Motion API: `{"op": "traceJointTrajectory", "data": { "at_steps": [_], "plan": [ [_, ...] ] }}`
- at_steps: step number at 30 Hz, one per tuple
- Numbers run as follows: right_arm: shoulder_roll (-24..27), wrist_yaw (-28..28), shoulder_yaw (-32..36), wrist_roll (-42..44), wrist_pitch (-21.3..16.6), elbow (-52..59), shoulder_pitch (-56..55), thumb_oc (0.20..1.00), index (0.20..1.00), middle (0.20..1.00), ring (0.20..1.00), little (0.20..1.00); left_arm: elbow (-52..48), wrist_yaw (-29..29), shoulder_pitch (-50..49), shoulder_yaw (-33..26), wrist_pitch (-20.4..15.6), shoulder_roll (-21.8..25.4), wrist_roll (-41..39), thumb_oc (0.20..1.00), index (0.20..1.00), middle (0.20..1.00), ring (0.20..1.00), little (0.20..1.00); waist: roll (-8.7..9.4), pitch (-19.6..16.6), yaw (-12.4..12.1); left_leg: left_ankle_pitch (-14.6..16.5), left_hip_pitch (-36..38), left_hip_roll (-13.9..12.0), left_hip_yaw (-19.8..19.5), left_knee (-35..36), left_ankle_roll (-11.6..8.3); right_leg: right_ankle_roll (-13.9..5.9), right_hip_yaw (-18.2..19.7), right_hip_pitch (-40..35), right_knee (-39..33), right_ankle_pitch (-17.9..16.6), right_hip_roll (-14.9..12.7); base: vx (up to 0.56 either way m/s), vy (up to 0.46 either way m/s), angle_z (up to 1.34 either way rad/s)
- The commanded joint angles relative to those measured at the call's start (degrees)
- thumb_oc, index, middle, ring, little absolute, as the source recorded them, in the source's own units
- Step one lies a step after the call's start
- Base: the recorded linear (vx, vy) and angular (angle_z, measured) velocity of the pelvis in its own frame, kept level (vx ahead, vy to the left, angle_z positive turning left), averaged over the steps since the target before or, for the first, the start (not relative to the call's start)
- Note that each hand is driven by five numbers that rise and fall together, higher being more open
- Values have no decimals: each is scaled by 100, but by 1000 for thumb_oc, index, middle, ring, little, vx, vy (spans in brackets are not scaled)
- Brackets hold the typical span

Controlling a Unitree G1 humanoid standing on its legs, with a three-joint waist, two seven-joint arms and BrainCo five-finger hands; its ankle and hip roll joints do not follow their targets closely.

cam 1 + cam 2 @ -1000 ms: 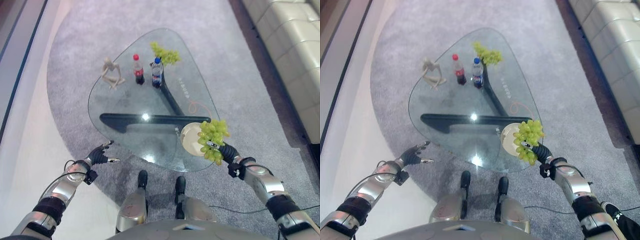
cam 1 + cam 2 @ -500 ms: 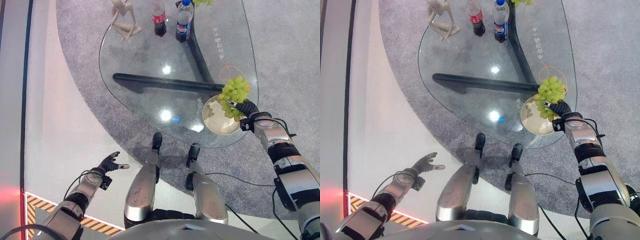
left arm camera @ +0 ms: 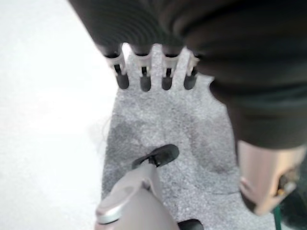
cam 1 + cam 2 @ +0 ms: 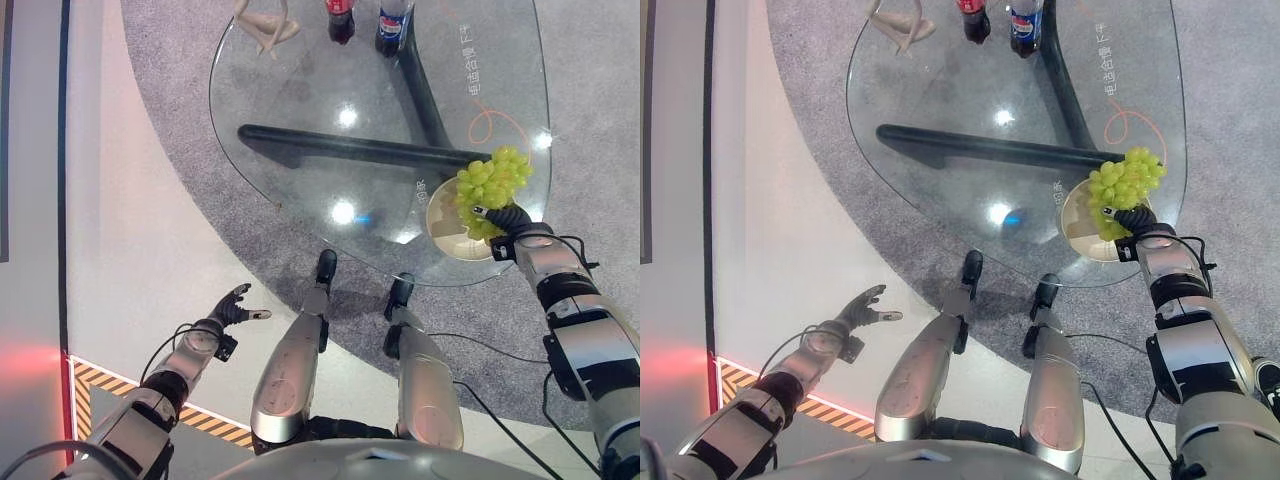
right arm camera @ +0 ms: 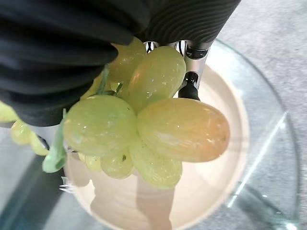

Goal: Pick up fruits into the plate

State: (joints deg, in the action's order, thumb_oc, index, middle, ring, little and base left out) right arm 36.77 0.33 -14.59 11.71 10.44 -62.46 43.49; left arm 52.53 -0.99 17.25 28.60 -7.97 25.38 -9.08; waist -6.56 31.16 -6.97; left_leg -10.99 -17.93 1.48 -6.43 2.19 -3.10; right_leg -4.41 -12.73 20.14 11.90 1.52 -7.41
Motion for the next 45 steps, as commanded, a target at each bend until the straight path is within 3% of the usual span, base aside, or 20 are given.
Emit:
{"op": "traceJointTrajectory", "data": {
  "at_steps": [1, 9, 10, 11, 12, 24, 30, 39, 41, 45],
  "plan": [
    [275, 246, -389, -198, -45, -65, 115, 200, 200, 200, 200, 200, 42, -164, 78, 166, -43, -192, -130, 1000, 1000, 1000, 1000, 1000, -66, -137, 41, 1183, -119, 150, 70, -866, 181, 89, 82, 203, 157, 165, 39, -31, 13, -2],
    [-9, 441, -483, -584, -28, -410, 46, 200, 200, 200, 200, 200, 170, -206, 232, 224, 0, -297, -212, 1000, 1000, 1000, 1000, 1000, -85, -137, 88, 1171, -143, 162, 154, -831, 203, 59, 160, 280, 117, 105, 42, -47, 23, -6],
    [-49, 487, -493, -662, -28, -448, 22, 376, 376, 376, 376, 376, 177, -216, 241, 236, 8, -311, -222, 1000, 1000, 1000, 1000, 1000, -89, -137, 94, 1168, -136, 161, 162, -826, 201, 55, 164, 275, 108, 97, 42, -46, 21, 0],
    [-69, 521, -502, -710, -61, -485, 8, 605, 605, 605, 605, 605, 184, -228, 259, 251, 24, -328, -234, 1000, 1000, 1000, 1000, 1000, -91, -137, 100, 1165, -132, 160, 172, -820, 201, 50, 167, 275, 98, 86, 39, -56, 20, -1],
    [-119, 606, -535, -724, -62, -503, 10, 1000, 1000, 1000, 1000, 1000, 189, -241, 287, 267, 45, -356, -218, 1000, 1000, 1000, 1000, 1000, -91, -137, 102, 1164, -116, 162, 181, -801, 204, 45, 166, 264, 77, 76, 40, -64, 13, -2],
    [-283, 1214, -587, -795, -41, -445, 95, 1000, 1000, 1000, 1000, 1000, 266, -160, 489, 313, 119, -408, -346, 1000, 1000, 1000, 1000, 1000, -15, -137, 165, 1079, 156, 79, 315, -469, 168, -20, 199, 86, -106, -5, 94, -50, 15, 0],
    [-164, 1917, -470, -965, -87, -210, -40, 1000, 1000, 1000, 1000, 1000, 380, -32, 515, 221, 174, -402, -338, 1000, 1000, 1000, 1000, 1000, 167, -138, 208, 1129, 532, 10, 418, -395, 151, -67, 192, -270, -206, -24, 116, -30, 8, 4],
    [-178, 2212, -63, -601, -459, 329, -1071, 1000, 1000, 1000, 1000, 1000, 732, 208, 154, -21, 0, -342, -307, 1000, 1000, 1000, 1000, 1000, 560, -627, 291, 1327, 1075, -62, 607, -280, 148, -176, 364, -933, -675, -127, 121, 36, 5, -4],
    [-324, 2241, 54, -438, -517, 524, -1413, 1000, 1000, 1000, 1000, 1000, 744, 280, 39, -133, -28, -371, -440, 1000, 1000, 1000, 1000, 1000, 644, -769, 318, 1363, 1204, -77, 646, -243, 153, -197, 403, -1085, -769, -147, 123, 84, -5, -11],
    [-811, 1986, 386, -90, -988, 659, -2535, 1000, 1000, 1000, 1000, 1000, 930, 628, -358, -511, 69, -540, -614, 1000, 1000, 1000, 1000, 1000, 812, -1191, 367, 1459, 1508, -103, 710, -217, 193, -226, 475, -1429, -885, -152, 141, 125, -29, -2]
  ]
}}
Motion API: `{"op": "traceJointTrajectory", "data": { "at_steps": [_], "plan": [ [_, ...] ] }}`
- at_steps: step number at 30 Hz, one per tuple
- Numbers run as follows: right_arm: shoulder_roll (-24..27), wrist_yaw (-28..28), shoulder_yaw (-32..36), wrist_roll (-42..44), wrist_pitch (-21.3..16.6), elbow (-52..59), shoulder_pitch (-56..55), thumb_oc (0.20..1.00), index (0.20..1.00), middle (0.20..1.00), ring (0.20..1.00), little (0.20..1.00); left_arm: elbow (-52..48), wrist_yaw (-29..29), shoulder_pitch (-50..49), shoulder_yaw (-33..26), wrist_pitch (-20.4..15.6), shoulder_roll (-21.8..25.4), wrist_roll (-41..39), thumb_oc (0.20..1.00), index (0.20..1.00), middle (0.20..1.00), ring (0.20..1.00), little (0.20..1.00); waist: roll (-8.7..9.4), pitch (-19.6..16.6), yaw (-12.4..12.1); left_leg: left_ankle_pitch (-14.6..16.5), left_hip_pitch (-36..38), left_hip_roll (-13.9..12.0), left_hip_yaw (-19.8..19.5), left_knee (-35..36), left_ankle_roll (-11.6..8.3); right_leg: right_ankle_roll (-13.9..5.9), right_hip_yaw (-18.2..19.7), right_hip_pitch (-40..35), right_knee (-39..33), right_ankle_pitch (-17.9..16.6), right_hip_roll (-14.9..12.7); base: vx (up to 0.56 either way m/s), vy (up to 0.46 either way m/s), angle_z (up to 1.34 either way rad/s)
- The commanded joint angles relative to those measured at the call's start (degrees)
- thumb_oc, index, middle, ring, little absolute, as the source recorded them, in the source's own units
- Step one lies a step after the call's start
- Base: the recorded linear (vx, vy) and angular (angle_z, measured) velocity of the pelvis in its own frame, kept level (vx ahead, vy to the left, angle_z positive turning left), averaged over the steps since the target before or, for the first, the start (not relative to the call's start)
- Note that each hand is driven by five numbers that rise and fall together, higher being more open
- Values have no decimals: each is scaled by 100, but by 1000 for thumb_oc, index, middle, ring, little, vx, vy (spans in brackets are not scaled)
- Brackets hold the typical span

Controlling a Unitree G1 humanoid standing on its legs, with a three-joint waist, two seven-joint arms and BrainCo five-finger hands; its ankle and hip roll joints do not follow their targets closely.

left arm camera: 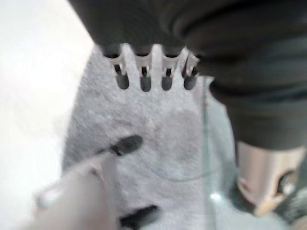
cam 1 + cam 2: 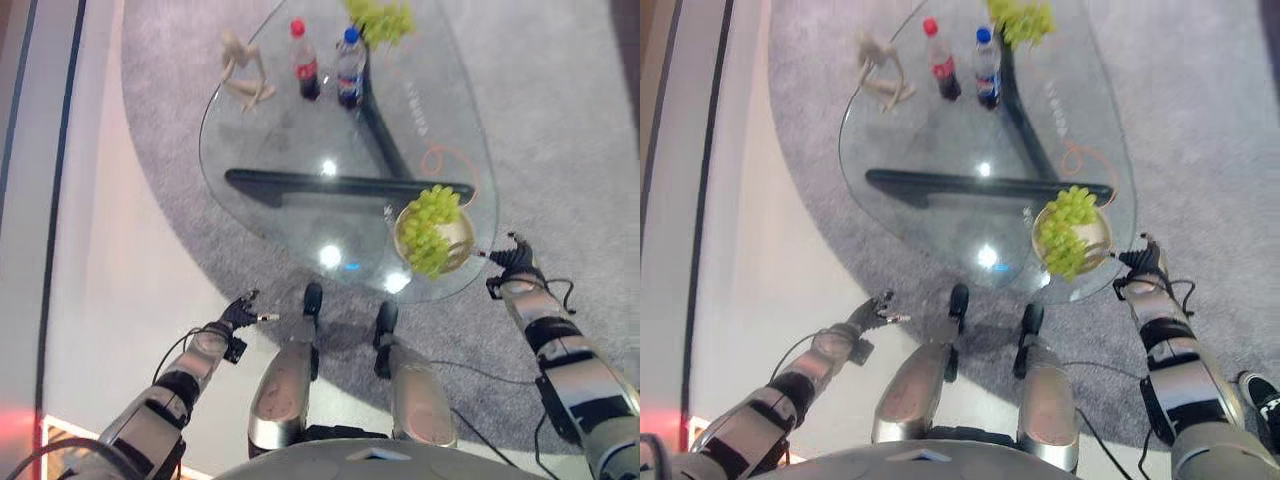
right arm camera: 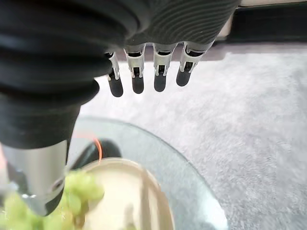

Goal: Pick up fruits into the plate

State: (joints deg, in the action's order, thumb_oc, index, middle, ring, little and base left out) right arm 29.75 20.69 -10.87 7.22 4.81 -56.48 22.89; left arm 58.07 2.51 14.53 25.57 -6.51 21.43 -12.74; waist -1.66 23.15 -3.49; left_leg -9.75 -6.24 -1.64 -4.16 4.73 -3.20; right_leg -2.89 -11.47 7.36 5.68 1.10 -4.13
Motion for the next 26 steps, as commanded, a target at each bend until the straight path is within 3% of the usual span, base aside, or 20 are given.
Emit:
{"op": "traceJointTrajectory", "data": {
  "at_steps": [1, 2, 4, 7, 9, 13, 19, 26],
  "plan": [
    [-267, -235, 39, 483, -521, 58, -670, 1000, 1000, 1000, 1000, 1000, 424, 368, -178, -292, -50, -191, -305, 1000, 1000, 1000, 1000, 1000, 347, -474, 34, 1356, 404, 209, 485, -468, 215, -374, 367, -221, -274, -100, -180, 87, -16, 3],
    [-331, -358, 48, 627, -541, 56, -747, 1000, 1000, 1000, 1000, 1000, 442, 408, -220, -327, -43, -208, -339, 1000, 1000, 1000, 1000, 1000, 358, -509, 40, 1366, 434, 209, 484, -466, 219, -372, 374, -252, -278, -93, -177, 136, -12, -2],
    [-917, -1013, 90, 1136, -763, -51, -1281, 1000, 1000, 1000, 1000, 1000, 652, 592, -447, -573, -34, -365, -386, 1000, 1000, 1000, 1000, 1000, 413, -780, 98, 1410, 640, 214, 481, -423, 242, -346, 423, -451, -300, -45, -149, 164, 5, -3],
    [-1230, -1363, 179, 1573, -730, -279, -1570, 1000, 1000, 1000, 1000, 1000, 797, 662, -601, -729, 44, -482, -351, 1000, 1000, 1000, 1000, 1000, 404, -988, 138, 1417, 823, 224, 487, -330, 254, -333, 451, -608, -338, -15, -128, 151, 46, -4],
    [-1564, -2285, 244, 1925, -959, -689, -1882, 1000, 1000, 1000, 1000, 1000, 982, 739, -774, -857, 176, -637, -135, 1000, 1000, 1000, 1000, 1000, 347, -1251, 213, 1414, 1042, 242, 555, -202, 255, -318, 499, -801, -428, 6, -113, 172, 92, -12],
    [-1798, -3181, 195, 1621, -924, -1226, -2186, 1000, 1000, 1000, 1000, 1000, 1199, 899, -955, -1035, 305, -815, -31, 1000, 1000, 1000, 1000, 1000, 235, -1485, 348, 1478, 1330, 272, 708, -83, 264, -292, 551, -1078, -592, 40, -112, 113, 113, -19],
    [-1776, -3073, 175, 1228, -537, -1564, -2315, 1000, 1000, 1000, 1000, 1000, 1352, 989, -1111, -1050, 577, -940, 40, 1000, 1000, 1000, 1000, 1000, 121, -1618, 442, 1556, 1541, 291, 831, -39, 293, -268, 561, -1282, -663, 88, -114, 50, 53, -12],
    [-1778, -3065, 92, 910, -666, -1561, -2341, 1000, 1000, 1000, 1000, 1000, 1404, 1014, -1228, -984, 817, -946, -48, 1000, 1000, 1000, 1000, 1000, 80, -1723, 512, 1628, 1686, 310, 848, -23, 343, -257, 672, -1404, -691, 122, -95, 28, -11, -10]
  ]
}}
